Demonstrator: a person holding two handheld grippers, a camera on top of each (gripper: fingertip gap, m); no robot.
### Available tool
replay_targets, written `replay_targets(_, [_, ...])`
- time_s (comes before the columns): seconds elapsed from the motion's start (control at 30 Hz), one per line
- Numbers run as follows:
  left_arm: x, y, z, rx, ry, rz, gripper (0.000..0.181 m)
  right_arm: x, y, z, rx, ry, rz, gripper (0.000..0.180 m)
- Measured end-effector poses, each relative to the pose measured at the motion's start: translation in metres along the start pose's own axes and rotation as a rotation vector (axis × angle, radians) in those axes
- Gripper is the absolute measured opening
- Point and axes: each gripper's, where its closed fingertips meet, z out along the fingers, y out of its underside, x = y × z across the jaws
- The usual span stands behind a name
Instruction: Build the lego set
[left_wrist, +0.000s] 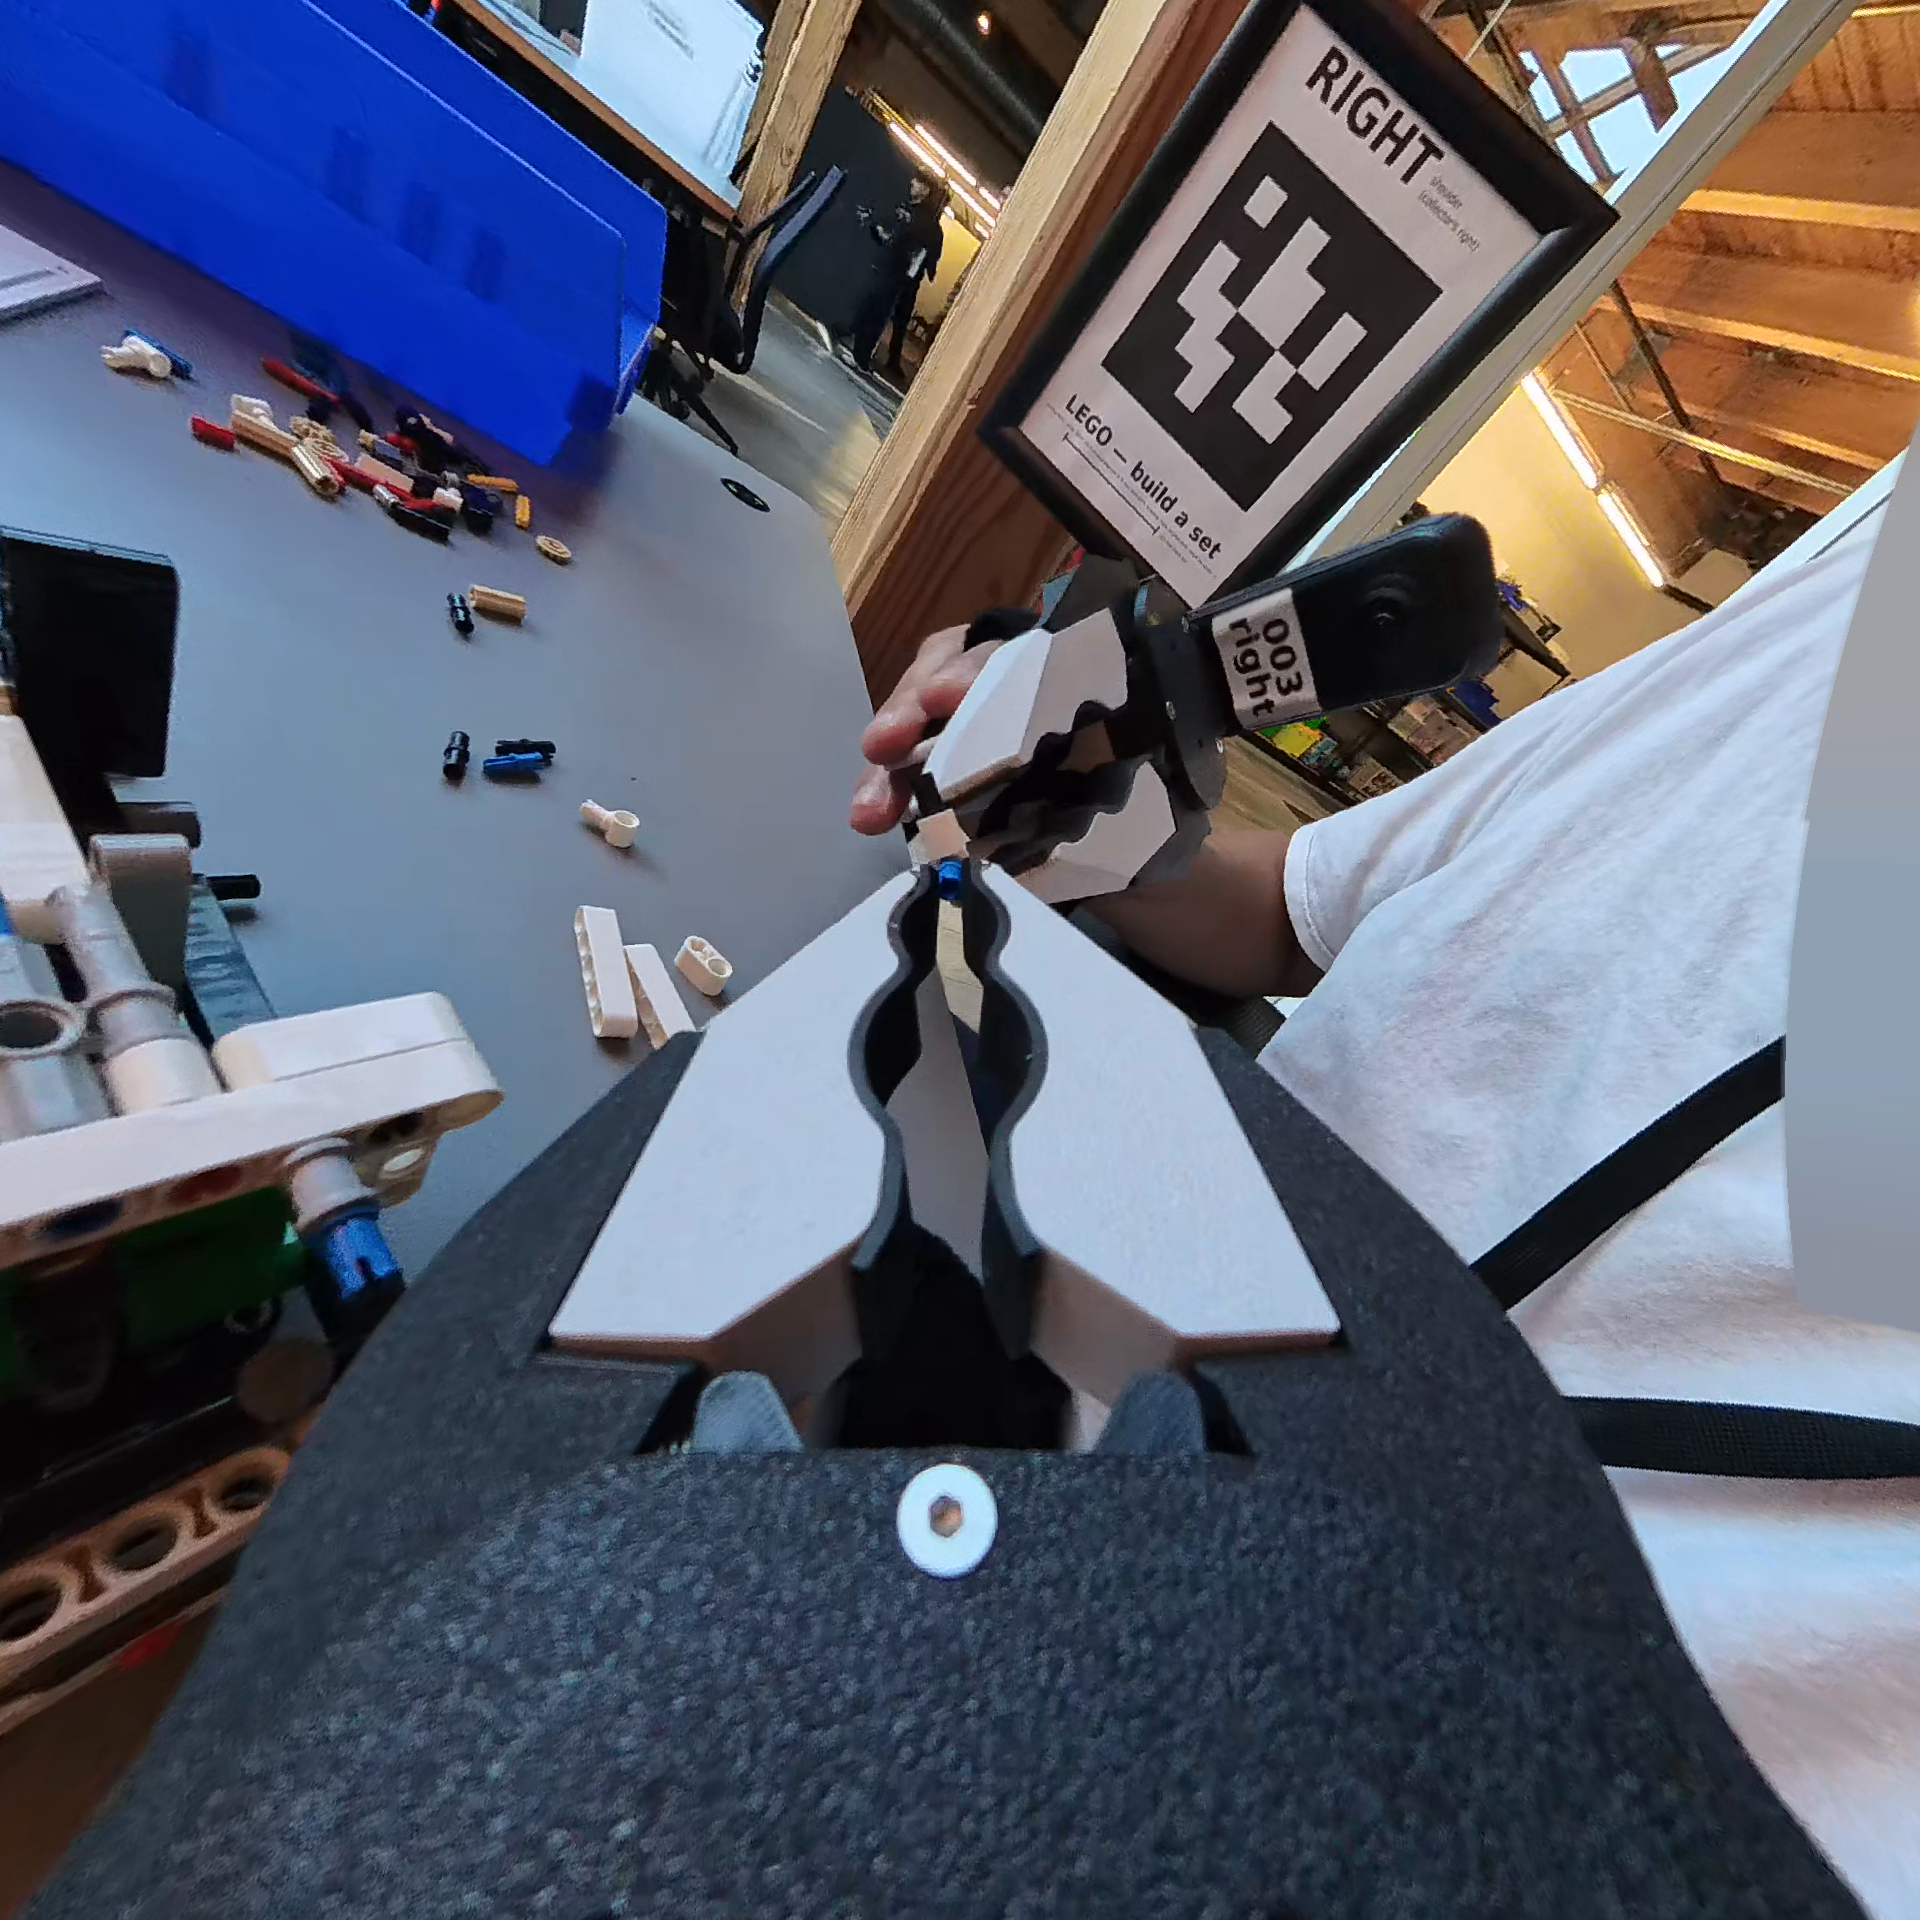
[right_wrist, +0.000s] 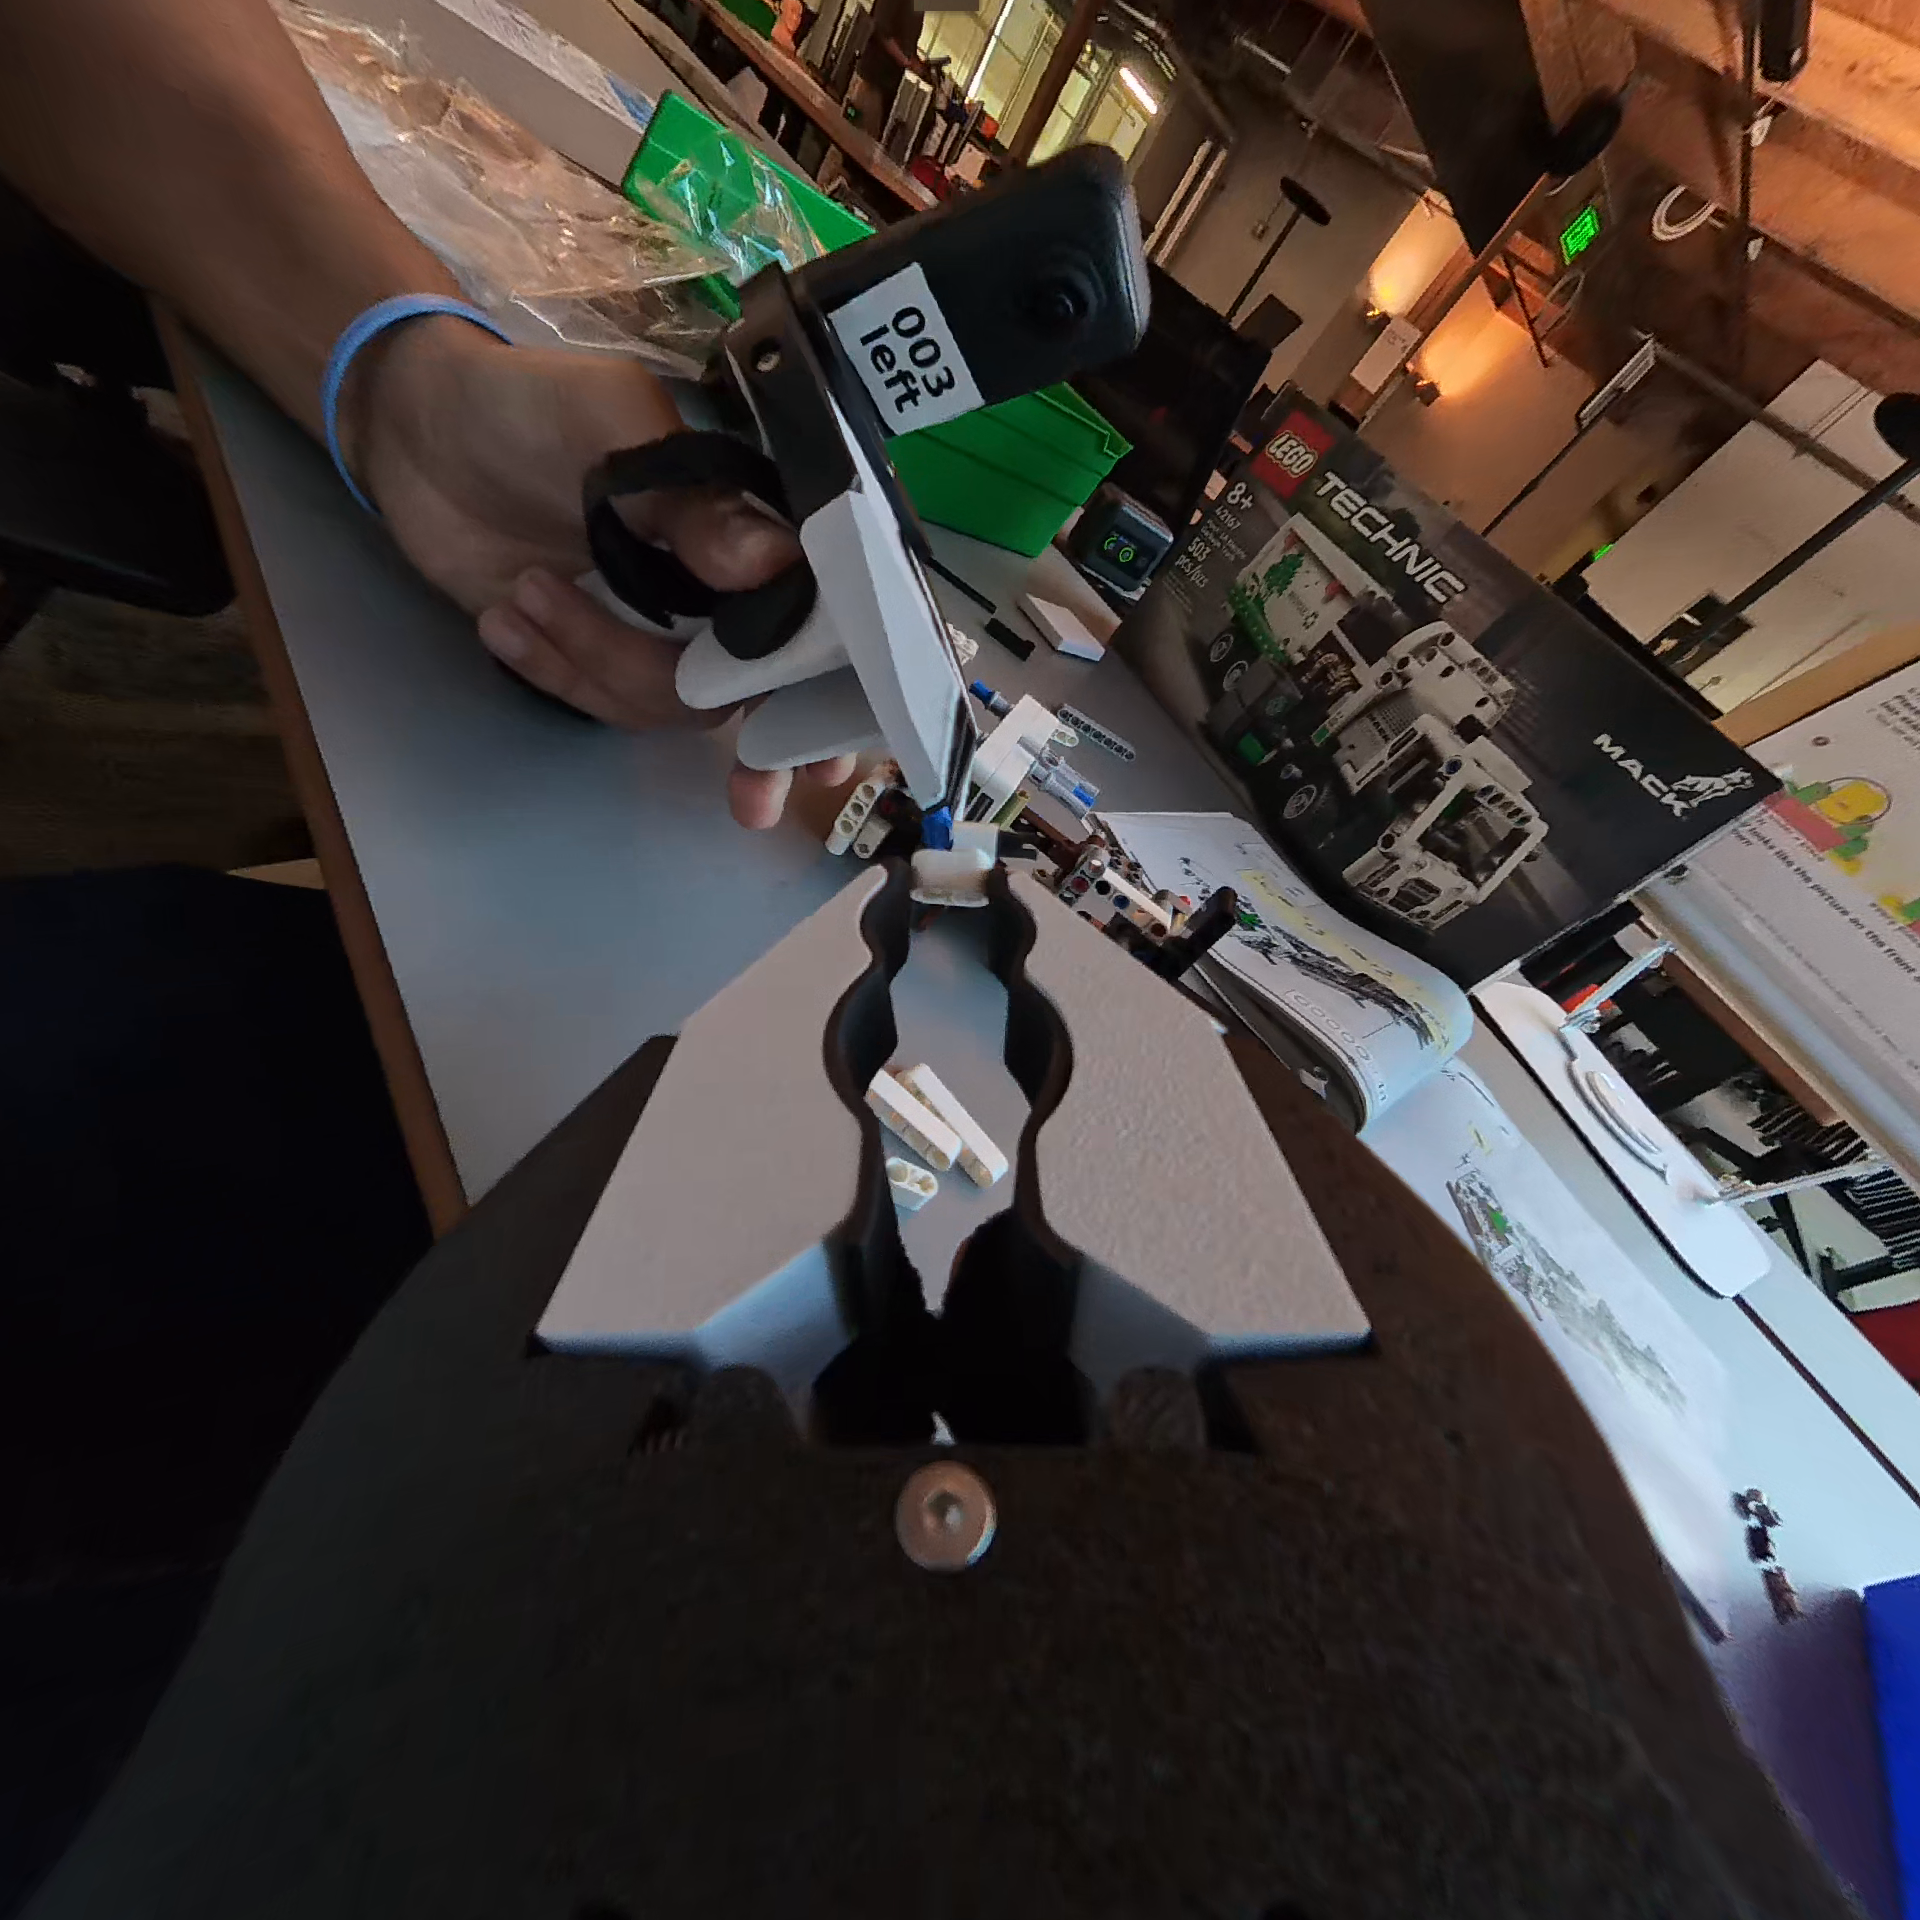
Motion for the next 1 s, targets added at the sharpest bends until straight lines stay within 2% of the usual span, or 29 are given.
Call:
replay_targets(0.1, [0.0007, 0.001, 0.0003, -0.008, 0.018, -0.016, 0.0, -0.0018, 0.0016, 0.001, -0.014, -0.003, -0.03, 0.014])
replay_targets(0.3, [0.0017, 0.004, 0.002, -0.033, 0.028, -0.019, 0.001, -0.0046, 0.0027, -0.0014, -0.007, -0.072, 0.04, 0.014])
replay_targets(0.53, [-0.0003, 0.0056, 0.0024, -0.044, 0.016, -0.024, 0.0, -0.0031, 0.0039, -0.0016, -0.018, -0.056, 0.034, 0.014])
replay_targets(0.8, [-0.0021, 0.007, 0.003, -0.055, 0.007, -0.033, 0.0, -0.0042, 0.006, -0.0007, -0.067, -0.017, -0.081, 0.013])
replay_targets(1.0, [-0.0022, 0.006, 0.0024, -0.045, 0.0, -0.024, 0.0, -0.003, 0.0049, 0.0003, -0.068, -0.006, -0.013, 0.013])
